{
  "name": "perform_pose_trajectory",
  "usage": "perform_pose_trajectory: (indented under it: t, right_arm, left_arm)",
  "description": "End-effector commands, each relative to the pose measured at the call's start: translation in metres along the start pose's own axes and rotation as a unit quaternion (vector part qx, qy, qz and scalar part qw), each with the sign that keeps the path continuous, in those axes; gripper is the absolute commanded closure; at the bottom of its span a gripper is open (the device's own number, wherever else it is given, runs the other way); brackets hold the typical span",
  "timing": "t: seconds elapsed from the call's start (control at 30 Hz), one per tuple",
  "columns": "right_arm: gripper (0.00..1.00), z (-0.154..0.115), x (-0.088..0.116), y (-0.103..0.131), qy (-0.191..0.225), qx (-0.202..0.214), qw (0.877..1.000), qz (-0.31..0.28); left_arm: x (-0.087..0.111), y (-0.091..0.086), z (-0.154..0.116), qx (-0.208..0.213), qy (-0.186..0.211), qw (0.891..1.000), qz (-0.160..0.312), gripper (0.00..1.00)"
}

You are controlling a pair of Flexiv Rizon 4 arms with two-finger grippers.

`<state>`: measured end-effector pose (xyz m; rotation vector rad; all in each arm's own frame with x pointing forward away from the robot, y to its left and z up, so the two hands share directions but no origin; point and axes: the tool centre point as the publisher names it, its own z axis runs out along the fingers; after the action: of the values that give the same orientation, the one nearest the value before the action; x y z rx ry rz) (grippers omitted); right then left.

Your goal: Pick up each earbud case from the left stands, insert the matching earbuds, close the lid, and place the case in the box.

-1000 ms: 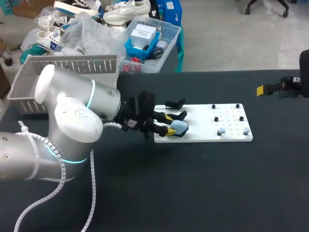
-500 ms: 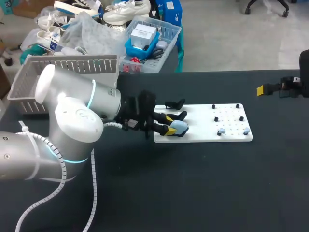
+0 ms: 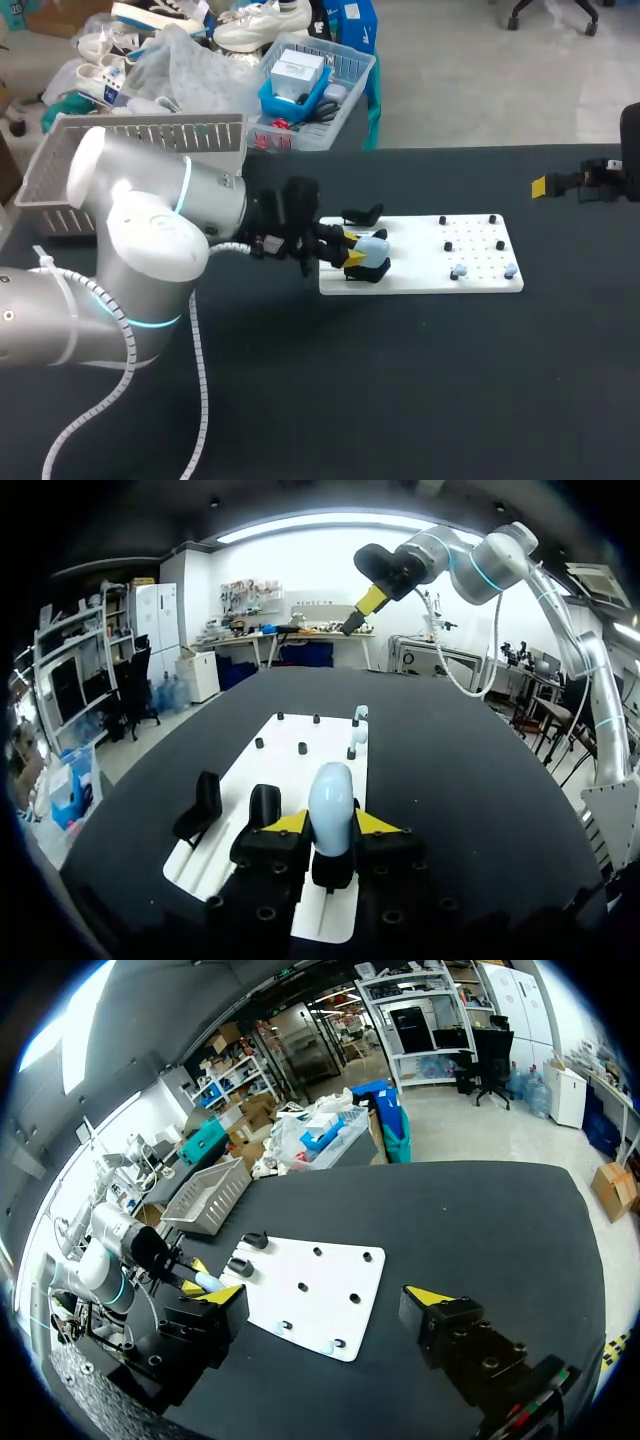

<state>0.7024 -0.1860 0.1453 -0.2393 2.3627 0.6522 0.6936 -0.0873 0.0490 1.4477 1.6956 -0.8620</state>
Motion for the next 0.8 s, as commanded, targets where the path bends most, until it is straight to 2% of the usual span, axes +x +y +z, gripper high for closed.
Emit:
perform_pose_trajectory:
  t: [0.03,0.23,0.4,0.8]
  right_arm:
    - [0.0,-0.001,-0.001,0.001,0.001,0.003,1.0,0.001]
    - [0.0,-0.001,-0.001,0.001,0.001,0.003,1.0,0.001]
    - [0.0,-0.001,-0.001,0.001,0.001,0.003,1.0,0.001]
    - [0.0,-0.001,-0.001,0.001,0.001,0.003,1.0,0.001]
  left_arm:
    - [-0.013,-0.002,-0.022,0.001,-0.032,0.999,-0.006,1.0]
    - [-0.036,-0.005,-0.039,0.006,-0.084,0.996,-0.017,1.0]
    - [-0.05,-0.015,-0.039,0.011,-0.114,0.993,-0.003,1.0]
    - [-0.064,-0.044,-0.026,-0.005,-0.189,0.981,0.05,1.0]
